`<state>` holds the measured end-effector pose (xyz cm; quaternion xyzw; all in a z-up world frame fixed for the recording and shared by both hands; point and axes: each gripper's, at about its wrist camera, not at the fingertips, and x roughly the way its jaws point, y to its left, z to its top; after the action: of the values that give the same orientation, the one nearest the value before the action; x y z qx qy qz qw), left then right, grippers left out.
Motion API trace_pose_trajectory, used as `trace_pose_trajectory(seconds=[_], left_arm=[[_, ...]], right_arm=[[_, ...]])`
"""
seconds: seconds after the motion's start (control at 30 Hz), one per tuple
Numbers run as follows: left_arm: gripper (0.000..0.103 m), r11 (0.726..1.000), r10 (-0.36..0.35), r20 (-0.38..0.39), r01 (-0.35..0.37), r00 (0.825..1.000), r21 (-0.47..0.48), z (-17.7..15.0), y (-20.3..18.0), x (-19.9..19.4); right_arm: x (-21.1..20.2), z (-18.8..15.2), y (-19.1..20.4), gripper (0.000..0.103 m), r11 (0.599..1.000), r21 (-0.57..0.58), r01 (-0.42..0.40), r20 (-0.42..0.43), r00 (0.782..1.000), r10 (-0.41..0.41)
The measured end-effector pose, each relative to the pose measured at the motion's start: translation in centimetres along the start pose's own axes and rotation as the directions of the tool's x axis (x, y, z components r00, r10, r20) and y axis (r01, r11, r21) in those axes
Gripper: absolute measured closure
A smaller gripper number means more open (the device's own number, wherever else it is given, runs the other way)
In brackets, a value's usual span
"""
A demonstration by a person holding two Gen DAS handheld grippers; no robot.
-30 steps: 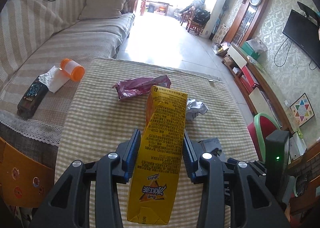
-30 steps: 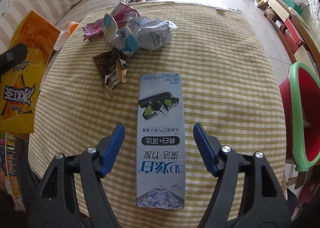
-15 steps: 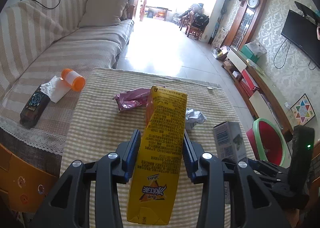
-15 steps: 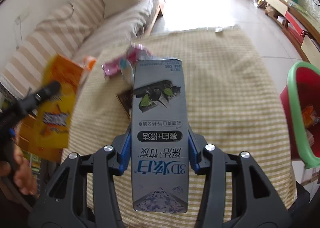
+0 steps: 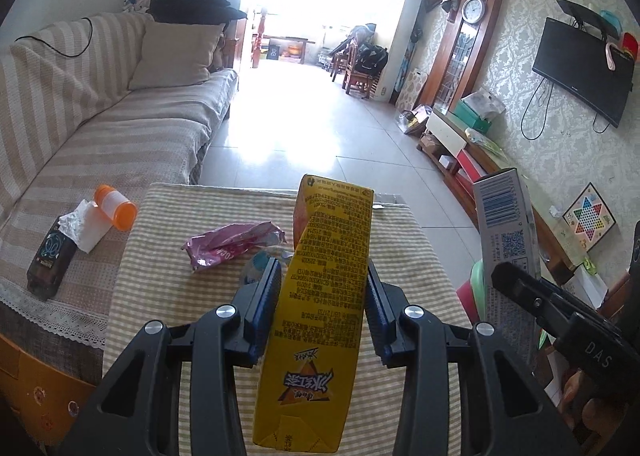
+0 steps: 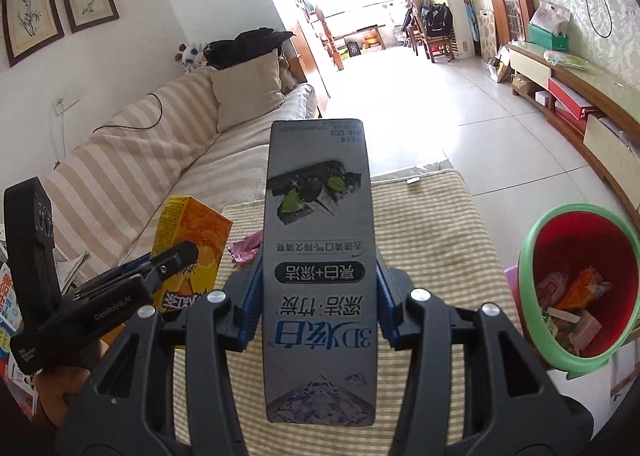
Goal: Collect trash
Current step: 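Lift and carry the yellow and white cartons over the red bin with both tools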
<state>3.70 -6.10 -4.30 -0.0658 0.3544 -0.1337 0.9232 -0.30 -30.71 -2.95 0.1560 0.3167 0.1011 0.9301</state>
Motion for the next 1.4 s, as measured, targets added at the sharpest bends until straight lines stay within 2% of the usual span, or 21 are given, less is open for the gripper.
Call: trace_pose_trajectory(seconds=[0.23, 0.4, 0.57, 0.63, 0.67, 0.73, 0.77, 0.87, 0.97, 1.07, 1.23, 1.33, 1.4], left_arm=[[0.068, 1.0, -0.001, 0.015, 0.001, 1.0, 0.026, 0.4, -1.3, -0.6], [0.078, 0.999, -0.014, 0.019, 0.014, 1.0, 0.034, 0.8, -2.1, -0.7], [0.079, 0.999, -0.009, -0.003, 0.01, 1.0, 0.053, 0.7, -2.7, -0.2], [0.071, 0.999, -0.005, -0.044, 0.008, 0.999, 0.054, 0.0, -2.3, 0.5], [0.063, 0.999, -0.013, -0.065, 0.016, 0.998, 0.051, -0.6, -2.2, 0.9], [0.06, 0.997, -0.039, -0.103, 0.045, 0.994, 0.055, -2.0, -2.4, 1.9], [0.059, 0.995, -0.065, -0.131, 0.074, 0.989, 0.065, -2.9, -2.7, 2.5], [0.043, 0.981, -0.129, -0.237, 0.159, 0.963, 0.115, -5.4, -4.3, 4.9], [0.036, 0.958, -0.131, -0.312, 0.202, 0.941, 0.206, -8.2, -6.5, 7.3], [0.035, 0.939, -0.097, -0.378, 0.211, 0.921, 0.272, -10.6, -8.2, 9.8], [0.035, 0.944, -0.084, -0.476, 0.223, 0.875, 0.243, -12.7, -8.9, 13.5], [0.036, 0.954, -0.1, -0.479, 0.22, 0.872, 0.202, -12.9, -8.5, 13.8], [0.037, 0.962, -0.115, -0.453, 0.213, 0.884, 0.171, -12.3, -8.0, 13.0]], right_arm=[[-1.8, 0.8, -0.7, 0.057, 1.0, -0.001, 0.009, 0.069, 0.998, -0.009], [-2.1, 0.8, -1.3, 0.057, 1.0, 0.009, 0.008, 0.076, 0.997, -0.009], [-2.2, 0.4, -1.6, 0.057, 1.0, 0.019, 0.02, 0.069, 0.997, -0.021], [-2.3, 0.2, -1.9, 0.057, 0.999, 0.024, 0.027, 0.063, 0.998, -0.028], [-2.2, 0.1, -2.1, 0.057, 0.999, 0.026, 0.032, 0.06, 0.998, -0.034], [-2.2, 0.0, -2.6, 0.057, 0.998, 0.038, 0.04, 0.054, 0.998, -0.042], [-2.1, -0.1, -2.9, 0.057, 0.998, 0.044, 0.042, 0.051, 0.998, -0.044], [-2.3, -0.3, -3.5, 0.057, 0.997, 0.055, 0.058, 0.043, 0.997, -0.06], [-2.7, -0.2, -4.3, 0.057, 0.995, 0.053, 0.083, 0.043, 0.995, -0.085], [-3.3, -0.1, -5.2, 0.057, 0.992, 0.061, 0.108, 0.05, 0.993, -0.111], [-3.8, -0.3, -6.3, 0.057, 0.988, 0.079, 0.135, 0.048, 0.989, -0.139], [-3.7, -0.5, -6.6, 0.057, 0.986, 0.089, 0.141, 0.043, 0.989, -0.145], [-3.7, -0.6, -6.5, 0.057, 0.986, 0.09, 0.143, 0.04, 0.988, -0.147]])
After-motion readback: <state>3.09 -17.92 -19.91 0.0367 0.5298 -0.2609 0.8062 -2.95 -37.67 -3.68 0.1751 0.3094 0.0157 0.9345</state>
